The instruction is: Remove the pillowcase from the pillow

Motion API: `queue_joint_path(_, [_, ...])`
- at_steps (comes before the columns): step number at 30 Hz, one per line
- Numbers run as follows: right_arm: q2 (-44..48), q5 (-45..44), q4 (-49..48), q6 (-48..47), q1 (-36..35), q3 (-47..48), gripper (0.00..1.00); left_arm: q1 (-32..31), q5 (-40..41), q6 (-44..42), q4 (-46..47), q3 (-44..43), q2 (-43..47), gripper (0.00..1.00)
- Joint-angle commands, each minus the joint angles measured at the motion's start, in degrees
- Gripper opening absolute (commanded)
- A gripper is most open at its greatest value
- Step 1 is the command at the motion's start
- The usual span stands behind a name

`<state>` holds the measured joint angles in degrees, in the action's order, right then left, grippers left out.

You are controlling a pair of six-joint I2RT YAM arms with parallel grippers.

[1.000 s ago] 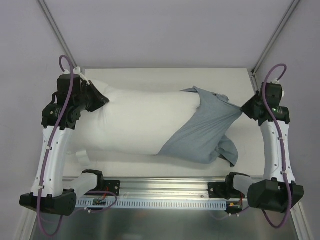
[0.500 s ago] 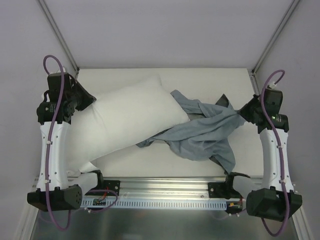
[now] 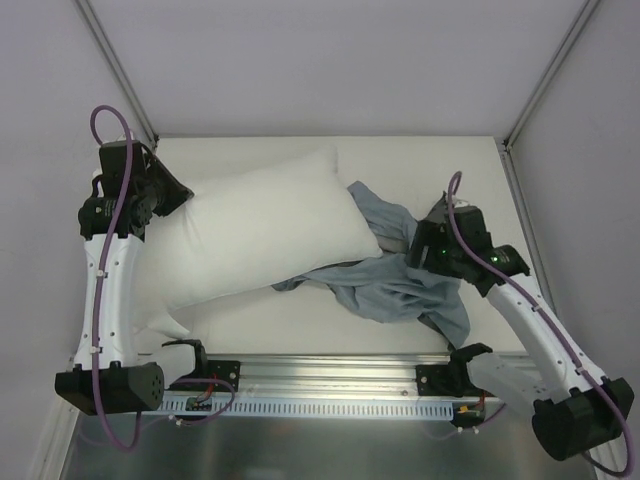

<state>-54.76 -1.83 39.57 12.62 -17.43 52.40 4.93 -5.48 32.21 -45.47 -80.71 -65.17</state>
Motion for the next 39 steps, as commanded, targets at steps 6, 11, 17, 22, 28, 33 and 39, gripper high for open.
queue_joint_path(6, [-0.96, -12.06, 0.77, -0.23, -15.69, -1.6, 0.96, -0.18, -1.03, -0.3, 5.4, -1.38, 0.48, 0.0])
queue_joint_path(11, [-6.3, -10.22, -3.79, 0.38, -22.8, -4.67, 0.96, -0.1, -1.64, 0.31, 5.4, -1.21, 0.48, 0.0])
queue_joint_path(17, [-23.86, -10.56, -9.42, 3.46, -29.5, -4.07, 0.97, -0.09, -2.52, 0.4, 5.48, -1.12, 0.48, 0.0])
queue_joint_path(22, [-29.0, -15.9, -7.33, 5.39, -29.68, -2.66, 0.33, -0.18, -2.35, -0.65, 5.4, -2.0, 0.65, 0.0])
queue_joint_path(28, [-14.79, -25.15, 3.39, 4.87, -15.58, 0.59, 0.01, -0.01, -2.17, -1.36, 5.48, -3.57, 0.39, 0.0])
queue_joint_path(33, [-0.27, -21.83, 6.3, 2.32, 3.25, 9.01, 0.01, 3.06, -2.52, -0.31, 5.4, -5.69, 0.39, 0.0])
queue_joint_path(39, [-1.21, -21.9, 12.97, 0.48, 10.58, 34.31, 0.01, 5.18, -2.71, 1.8, 5.31, -9.73, -0.58, 0.0])
